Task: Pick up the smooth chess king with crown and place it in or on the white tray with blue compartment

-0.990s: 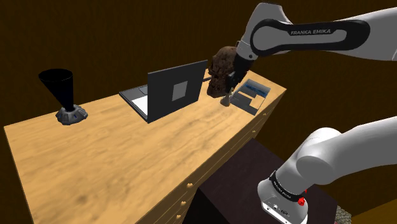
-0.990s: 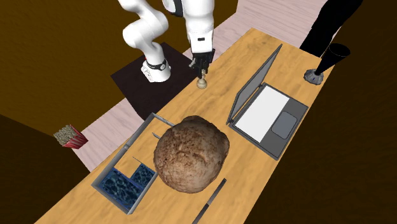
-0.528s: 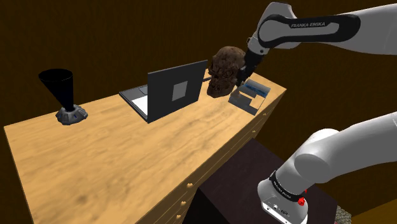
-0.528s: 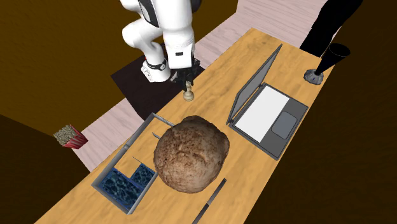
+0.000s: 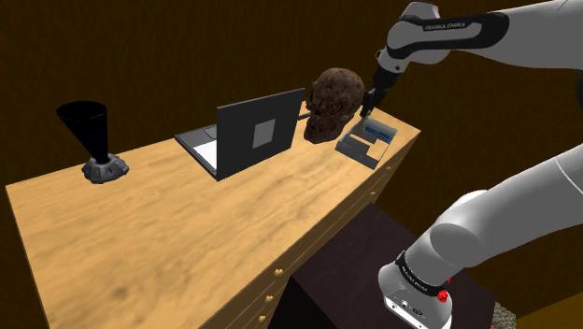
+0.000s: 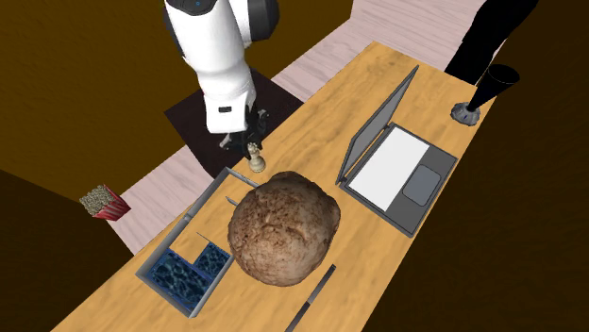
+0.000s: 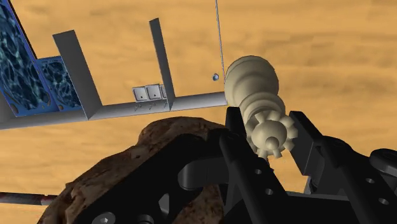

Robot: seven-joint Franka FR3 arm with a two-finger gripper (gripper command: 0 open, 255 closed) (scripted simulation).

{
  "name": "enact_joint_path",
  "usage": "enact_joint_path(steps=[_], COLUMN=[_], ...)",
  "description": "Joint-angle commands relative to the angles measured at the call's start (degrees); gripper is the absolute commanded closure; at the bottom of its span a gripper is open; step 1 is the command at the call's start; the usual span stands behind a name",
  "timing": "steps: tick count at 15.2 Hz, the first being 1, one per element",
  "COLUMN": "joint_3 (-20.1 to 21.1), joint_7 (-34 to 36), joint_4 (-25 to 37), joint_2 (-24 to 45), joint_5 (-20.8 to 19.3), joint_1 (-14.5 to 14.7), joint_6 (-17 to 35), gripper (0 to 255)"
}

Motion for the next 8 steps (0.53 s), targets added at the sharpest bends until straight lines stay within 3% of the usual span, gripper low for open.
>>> enact_joint_path(steps=[1,8], joint_3=[-2.17,-8.59], joint_7=[-3.29,-14.30], joint_4=[2.49,14.66], joint_2=[2.51,13.30], joint_5=[0.39,4.50], joint_1=[-0.78,-3.52], joint_6=[-0.05,-2.40], gripper=[255,255])
